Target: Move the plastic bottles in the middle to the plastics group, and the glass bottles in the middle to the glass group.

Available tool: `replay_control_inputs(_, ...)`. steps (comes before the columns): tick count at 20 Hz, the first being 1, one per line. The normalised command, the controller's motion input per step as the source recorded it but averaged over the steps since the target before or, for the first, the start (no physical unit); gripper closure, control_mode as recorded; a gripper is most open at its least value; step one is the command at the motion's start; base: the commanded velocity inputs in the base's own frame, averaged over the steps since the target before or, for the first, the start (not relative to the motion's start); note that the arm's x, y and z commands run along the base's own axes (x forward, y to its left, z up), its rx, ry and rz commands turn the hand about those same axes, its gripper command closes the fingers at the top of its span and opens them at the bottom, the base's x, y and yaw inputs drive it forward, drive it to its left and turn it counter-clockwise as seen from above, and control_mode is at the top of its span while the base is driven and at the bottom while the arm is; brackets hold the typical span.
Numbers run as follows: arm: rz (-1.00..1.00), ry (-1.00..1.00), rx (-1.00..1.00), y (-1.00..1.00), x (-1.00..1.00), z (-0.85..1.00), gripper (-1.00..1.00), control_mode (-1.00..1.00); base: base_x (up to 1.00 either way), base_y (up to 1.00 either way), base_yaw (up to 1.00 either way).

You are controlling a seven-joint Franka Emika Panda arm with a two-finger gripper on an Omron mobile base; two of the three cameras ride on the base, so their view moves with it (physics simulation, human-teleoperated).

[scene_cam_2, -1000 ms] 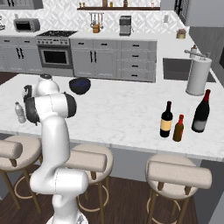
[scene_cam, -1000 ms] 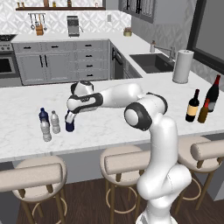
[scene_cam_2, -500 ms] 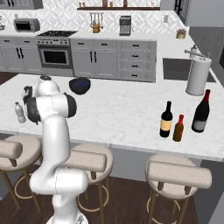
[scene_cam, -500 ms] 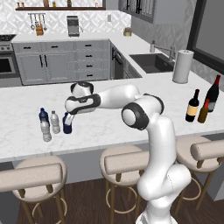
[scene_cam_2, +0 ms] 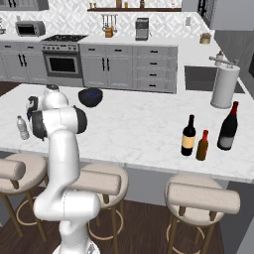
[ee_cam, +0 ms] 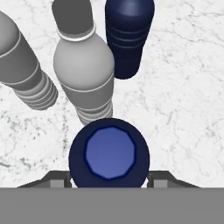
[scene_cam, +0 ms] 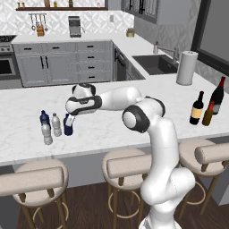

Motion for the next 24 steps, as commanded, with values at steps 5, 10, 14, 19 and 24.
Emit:
replay_control_inputs(5,0.0,0.0,-0.06,0.09,0.0,-0.06,1.0,-1.0,0.0,0.0,0.0)
replay_control_inputs(10,0.0,0.0,-0.07,0.05,0.0,-0.27,1.0,-1.0,0.0,0.0,0.0)
replay_control_inputs(14,0.0,0.0,-0.01,0.0,0.0,-0.06,1.0,-1.0,0.0,0.0,0.0)
replay_control_inputs(19,0.0,0.0,0.0,0.0,0.0,0.0,-1.0,-1.0,0.0,0.0,0.0)
replay_control_inputs(24,0.0,0.0,0.0,-0.05,0.0,0.0,-1.0,-1.0,0.0,0.0,0.0)
